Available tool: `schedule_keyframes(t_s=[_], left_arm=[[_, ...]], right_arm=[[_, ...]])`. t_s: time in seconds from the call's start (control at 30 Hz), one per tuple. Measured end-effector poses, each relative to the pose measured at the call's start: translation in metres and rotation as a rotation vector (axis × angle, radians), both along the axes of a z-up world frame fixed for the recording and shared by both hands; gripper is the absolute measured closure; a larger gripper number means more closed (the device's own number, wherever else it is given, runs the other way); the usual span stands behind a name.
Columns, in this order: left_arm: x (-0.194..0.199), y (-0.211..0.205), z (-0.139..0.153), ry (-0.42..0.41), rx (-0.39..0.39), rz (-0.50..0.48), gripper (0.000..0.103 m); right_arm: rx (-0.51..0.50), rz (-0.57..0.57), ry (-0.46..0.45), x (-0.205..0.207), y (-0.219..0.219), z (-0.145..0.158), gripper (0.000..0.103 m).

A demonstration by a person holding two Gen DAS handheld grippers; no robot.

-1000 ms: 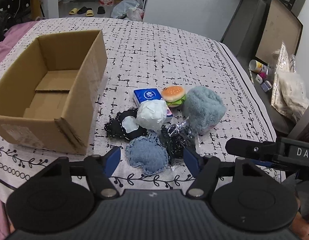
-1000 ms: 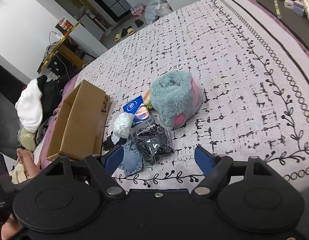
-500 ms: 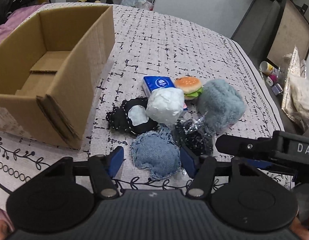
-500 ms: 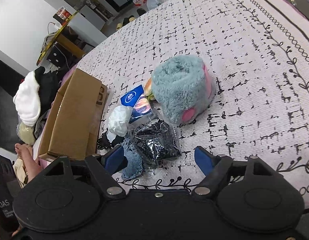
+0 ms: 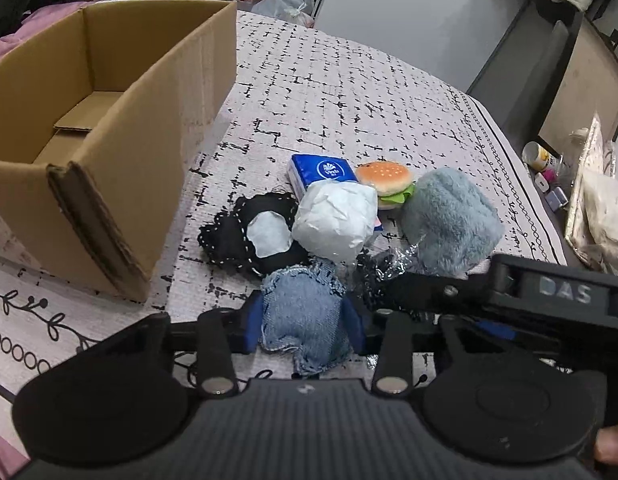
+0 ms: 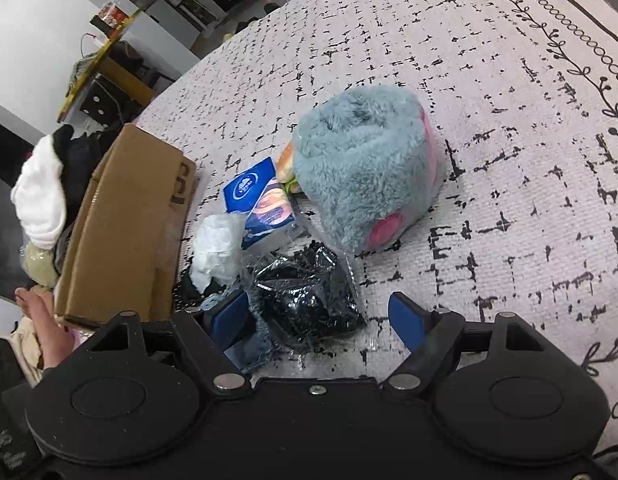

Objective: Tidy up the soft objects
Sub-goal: 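Reach the left tool to the denim heart while the right tool reaches the black sequin bag, then close the left tool on the denim heart while the right tool grips the sequin bag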

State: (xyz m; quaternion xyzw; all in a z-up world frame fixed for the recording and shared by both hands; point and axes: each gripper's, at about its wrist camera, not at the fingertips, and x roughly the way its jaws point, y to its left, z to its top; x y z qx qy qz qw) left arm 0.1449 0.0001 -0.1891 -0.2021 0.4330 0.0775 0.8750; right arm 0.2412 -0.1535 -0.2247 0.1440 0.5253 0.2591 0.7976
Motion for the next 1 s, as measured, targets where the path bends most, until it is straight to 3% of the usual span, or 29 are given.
schedule_keyframes(t_s=[0.17,0.3,0.4,1.0], left_arm=[[-0.003,-0.003,0.0,-0.003,-0.006,-0.019,0.071],[-0.008,-0.005,0.004,-0.004,-0.009,-0.019,0.076],[-0.012,-0.005,0.011,-0.019,-0.005,-0.028,0.077],[-0.032,-0.009,0.068,-0.127,0.033,-0.079,0.077]], right_arm=[[-0.029,0.0,-0.022,-0.001,0.009,-0.003,0.028],[-0.042,0.012,-0.015,-0.005,0.012,0.0,0.054],[-0.057,0.022,-0.015,-0.009,0.011,0.005,0.061],[-0.032,-0.065,-0.1,-0.037,-0.016,0.054,0.063]])
